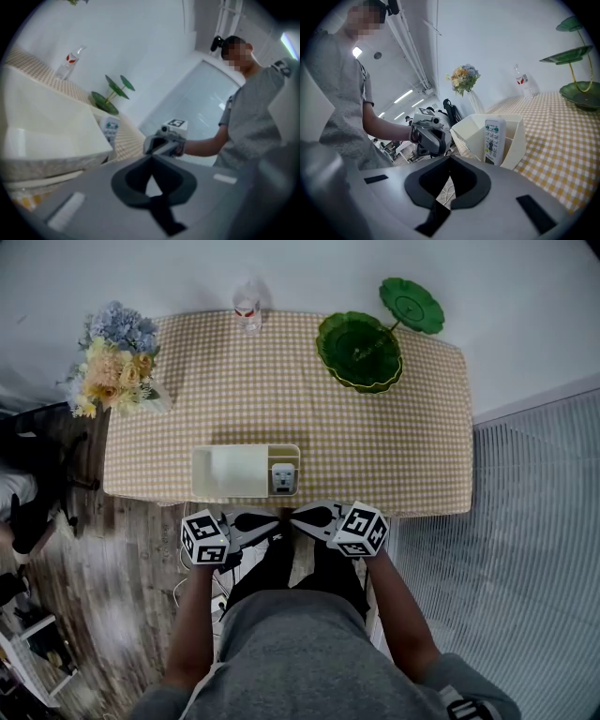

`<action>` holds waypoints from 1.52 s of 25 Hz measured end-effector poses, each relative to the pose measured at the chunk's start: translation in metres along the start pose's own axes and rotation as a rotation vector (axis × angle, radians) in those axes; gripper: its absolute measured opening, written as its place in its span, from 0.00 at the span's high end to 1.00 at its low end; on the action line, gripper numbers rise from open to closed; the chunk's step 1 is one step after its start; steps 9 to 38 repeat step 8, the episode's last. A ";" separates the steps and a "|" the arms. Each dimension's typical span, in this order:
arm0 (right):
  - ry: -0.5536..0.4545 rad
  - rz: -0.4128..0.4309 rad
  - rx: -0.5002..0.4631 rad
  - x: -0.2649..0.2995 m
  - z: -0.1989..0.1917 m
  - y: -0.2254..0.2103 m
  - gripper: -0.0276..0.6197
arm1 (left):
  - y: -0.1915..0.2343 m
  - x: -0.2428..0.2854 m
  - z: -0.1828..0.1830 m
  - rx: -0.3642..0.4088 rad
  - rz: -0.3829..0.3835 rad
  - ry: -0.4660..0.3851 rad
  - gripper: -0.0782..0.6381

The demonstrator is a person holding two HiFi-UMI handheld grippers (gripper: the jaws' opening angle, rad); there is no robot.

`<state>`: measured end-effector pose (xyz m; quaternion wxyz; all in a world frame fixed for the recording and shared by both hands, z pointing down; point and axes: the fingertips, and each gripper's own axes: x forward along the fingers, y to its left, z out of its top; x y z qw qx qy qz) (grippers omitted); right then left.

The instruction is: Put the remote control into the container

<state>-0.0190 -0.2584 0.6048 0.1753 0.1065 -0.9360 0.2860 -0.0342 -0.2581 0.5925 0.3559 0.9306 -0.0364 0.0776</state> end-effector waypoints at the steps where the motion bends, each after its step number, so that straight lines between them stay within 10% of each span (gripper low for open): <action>1: 0.001 0.002 0.000 0.000 0.000 0.000 0.93 | 0.000 0.000 0.000 0.000 0.001 0.000 0.89; 38: 0.006 0.006 0.004 0.001 -0.001 0.001 0.93 | -0.004 0.001 -0.004 0.030 0.004 0.040 0.89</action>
